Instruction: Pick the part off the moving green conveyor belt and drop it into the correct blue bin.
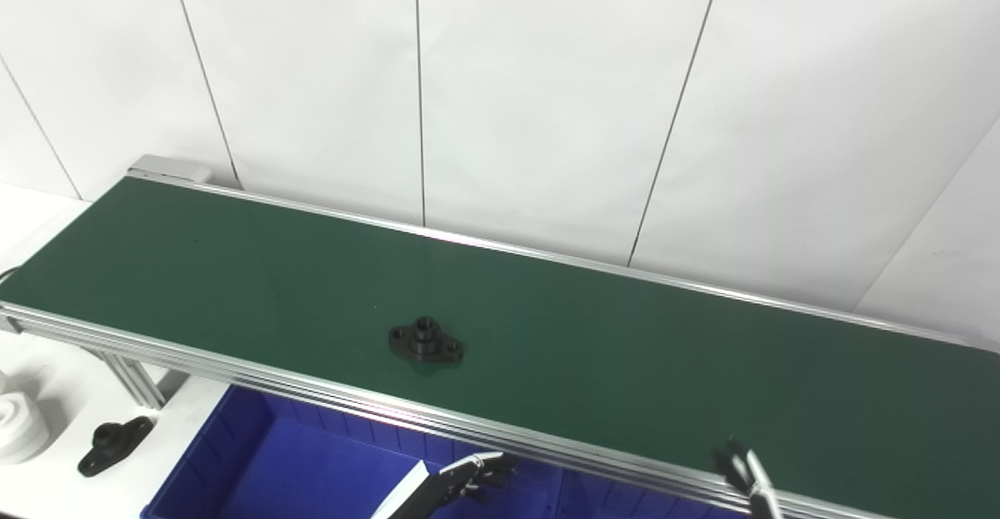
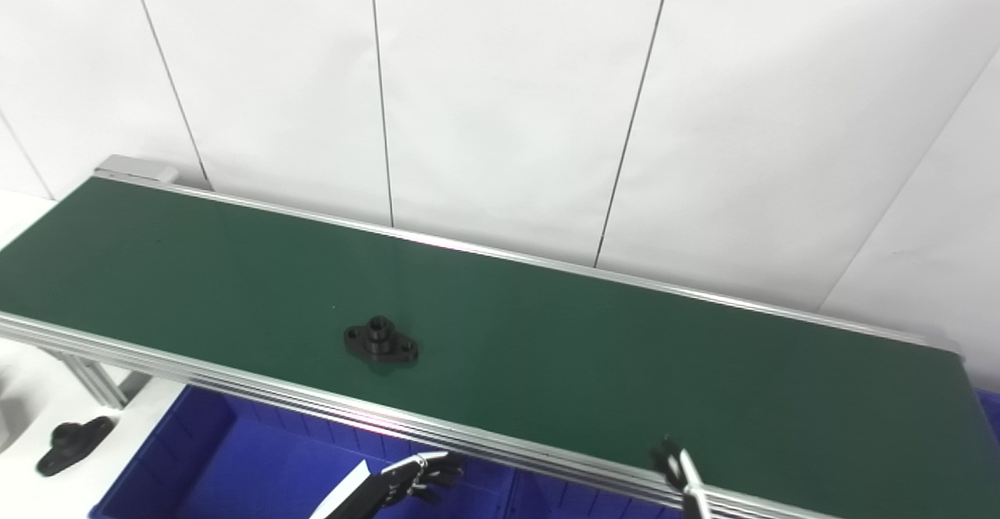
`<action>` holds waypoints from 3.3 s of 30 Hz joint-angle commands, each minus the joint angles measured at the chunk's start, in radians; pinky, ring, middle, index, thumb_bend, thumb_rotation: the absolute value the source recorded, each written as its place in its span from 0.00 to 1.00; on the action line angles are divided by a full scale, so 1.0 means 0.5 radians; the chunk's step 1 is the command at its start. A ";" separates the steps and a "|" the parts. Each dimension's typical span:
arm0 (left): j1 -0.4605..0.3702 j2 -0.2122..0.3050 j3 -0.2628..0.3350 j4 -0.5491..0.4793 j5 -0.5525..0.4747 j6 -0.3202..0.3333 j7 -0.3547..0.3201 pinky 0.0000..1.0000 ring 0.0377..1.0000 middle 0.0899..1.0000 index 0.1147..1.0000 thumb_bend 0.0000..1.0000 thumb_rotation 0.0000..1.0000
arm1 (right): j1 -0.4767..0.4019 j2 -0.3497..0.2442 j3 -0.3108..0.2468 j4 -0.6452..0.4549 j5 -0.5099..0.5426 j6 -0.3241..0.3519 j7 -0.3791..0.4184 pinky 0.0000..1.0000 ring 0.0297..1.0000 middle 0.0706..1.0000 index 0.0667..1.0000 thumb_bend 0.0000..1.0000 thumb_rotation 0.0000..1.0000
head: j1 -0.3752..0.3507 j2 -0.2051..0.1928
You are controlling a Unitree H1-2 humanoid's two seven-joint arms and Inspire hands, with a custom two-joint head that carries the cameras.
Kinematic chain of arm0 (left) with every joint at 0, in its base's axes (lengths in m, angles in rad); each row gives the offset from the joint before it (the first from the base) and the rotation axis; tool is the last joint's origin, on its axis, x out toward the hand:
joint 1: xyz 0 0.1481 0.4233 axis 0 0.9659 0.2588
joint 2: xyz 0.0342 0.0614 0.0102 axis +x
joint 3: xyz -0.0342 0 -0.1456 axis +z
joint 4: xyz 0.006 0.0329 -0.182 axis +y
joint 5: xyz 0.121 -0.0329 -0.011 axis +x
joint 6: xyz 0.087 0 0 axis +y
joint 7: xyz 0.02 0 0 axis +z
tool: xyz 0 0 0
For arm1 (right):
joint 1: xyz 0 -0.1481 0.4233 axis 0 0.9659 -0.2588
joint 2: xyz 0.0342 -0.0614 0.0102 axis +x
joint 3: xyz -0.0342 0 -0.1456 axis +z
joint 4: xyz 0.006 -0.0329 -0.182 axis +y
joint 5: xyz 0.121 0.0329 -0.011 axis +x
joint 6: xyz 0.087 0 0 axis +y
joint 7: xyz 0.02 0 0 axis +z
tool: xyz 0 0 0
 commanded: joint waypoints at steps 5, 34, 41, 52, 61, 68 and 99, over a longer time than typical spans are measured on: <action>-0.042 0.019 0.071 -0.073 -0.054 -0.073 -0.061 0.74 0.81 0.85 0.84 0.87 0.28 | -0.045 0.028 -0.227 -0.288 0.053 0.039 0.404 0.83 0.83 0.83 0.88 0.76 0.58 | -0.111 0.071; -0.082 0.048 0.366 -0.237 -0.317 -0.029 -0.548 0.76 0.79 0.84 0.87 0.85 0.32 | -0.835 0.393 -0.485 -0.368 -0.232 1.100 1.449 0.74 0.80 0.82 0.84 0.79 0.46 | -0.550 0.493; -0.062 0.057 0.395 -0.322 -0.501 0.094 -0.743 0.76 0.79 0.84 0.87 0.84 0.30 | -1.024 0.404 -0.453 -0.258 -0.304 1.240 1.565 0.73 0.78 0.80 0.85 0.81 0.42 | -0.558 0.479; -0.036 -0.024 0.450 -0.307 -0.706 0.121 -0.890 0.74 0.80 0.85 0.87 0.85 0.35 | -1.207 0.415 -0.387 0.051 -0.422 1.144 1.531 0.70 0.79 0.84 0.84 0.83 0.42 | -0.714 0.385; -0.025 -0.017 0.481 -0.277 -0.606 0.063 -0.917 0.78 0.81 0.85 0.87 0.81 0.26 | -1.373 0.400 -0.264 0.294 -0.550 1.215 1.590 0.68 0.78 0.83 0.86 0.82 0.39 | -0.693 0.347; -0.024 -0.026 0.469 -0.270 -0.479 0.006 -0.899 0.75 0.78 0.83 0.85 0.82 0.26 | -1.458 0.345 -0.175 0.448 -0.630 1.214 1.674 0.68 0.78 0.82 0.85 0.83 0.38 | -0.647 0.337; 0.007 -0.105 0.457 -0.359 -0.385 0.060 -0.857 0.73 0.77 0.85 0.86 0.82 0.29 | -1.512 0.076 0.221 0.713 -0.999 1.149 1.890 0.66 0.73 0.77 0.77 0.78 0.24 | -0.582 0.422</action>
